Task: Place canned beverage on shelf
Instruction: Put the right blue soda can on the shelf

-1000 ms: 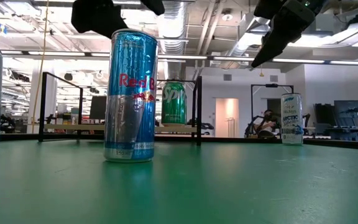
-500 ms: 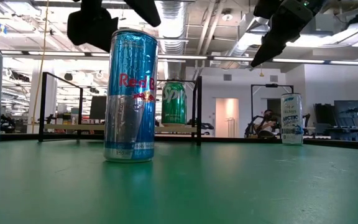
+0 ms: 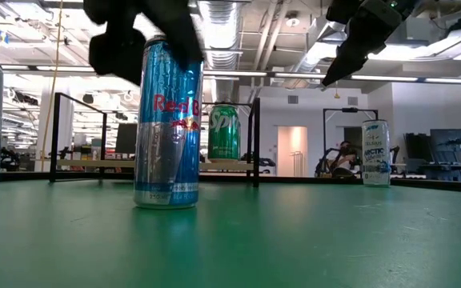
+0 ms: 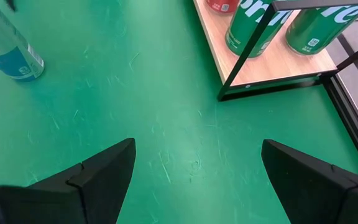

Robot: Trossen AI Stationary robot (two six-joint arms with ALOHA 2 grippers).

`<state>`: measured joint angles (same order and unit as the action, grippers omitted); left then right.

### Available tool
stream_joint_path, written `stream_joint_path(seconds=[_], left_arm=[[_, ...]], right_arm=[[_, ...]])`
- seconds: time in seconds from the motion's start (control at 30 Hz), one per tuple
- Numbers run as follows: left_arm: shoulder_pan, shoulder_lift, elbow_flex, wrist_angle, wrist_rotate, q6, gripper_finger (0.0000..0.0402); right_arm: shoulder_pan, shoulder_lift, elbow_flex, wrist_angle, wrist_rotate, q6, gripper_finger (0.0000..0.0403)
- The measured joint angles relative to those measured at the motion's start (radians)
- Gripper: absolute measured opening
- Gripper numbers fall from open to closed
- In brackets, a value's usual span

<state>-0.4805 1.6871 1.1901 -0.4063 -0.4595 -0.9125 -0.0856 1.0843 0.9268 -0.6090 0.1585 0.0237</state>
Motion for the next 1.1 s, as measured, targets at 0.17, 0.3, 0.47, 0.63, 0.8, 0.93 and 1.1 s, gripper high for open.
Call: stream_joint_path(seconds=[0.17, 0.3, 0.47, 0.63, 0.8, 0.93, 1.1], left_arm=[[0.005, 0.0, 0.0, 0.0, 0.003, 0.003, 0.0317], [0.005, -0.002, 0.0, 0.001, 0.004, 0.014, 0.0272], [0.007, -0.007, 0.01, -0.025, 0.011, 0.02, 0.0228], [0.017, -0.029, 0.116, -0.19, 0.014, 0.096, 0.0228], [0.045, -0.063, 0.275, -0.419, 0.002, 0.26, 0.0228], [0.093, -0.101, 0.408, -0.581, -0.036, 0.394, 0.0228], [0.208, -0.181, 0.497, -0.768, -0.053, 0.548, 0.0228]], right_arm=[[0.001, 0.0, 0.0, 0.004, 0.001, 0.005, 0.0374], [0.0, 0.0, 0.0, 0.004, 0.001, 0.005, 0.0374], [0.0, 0.0, 0.0, 0.004, 0.001, 0.005, 0.0374], [0.0, 0.0, 0.0, 0.004, 0.0, 0.004, 0.0374], [0.0, 0.0, 0.0, -0.003, 0.0, -0.008, 0.0374], [0.0, 0.0, 0.0, -0.025, -0.001, -0.025, 0.0374], [0.001, 0.0, 0.0, -0.036, -0.003, -0.077, 0.0374]])
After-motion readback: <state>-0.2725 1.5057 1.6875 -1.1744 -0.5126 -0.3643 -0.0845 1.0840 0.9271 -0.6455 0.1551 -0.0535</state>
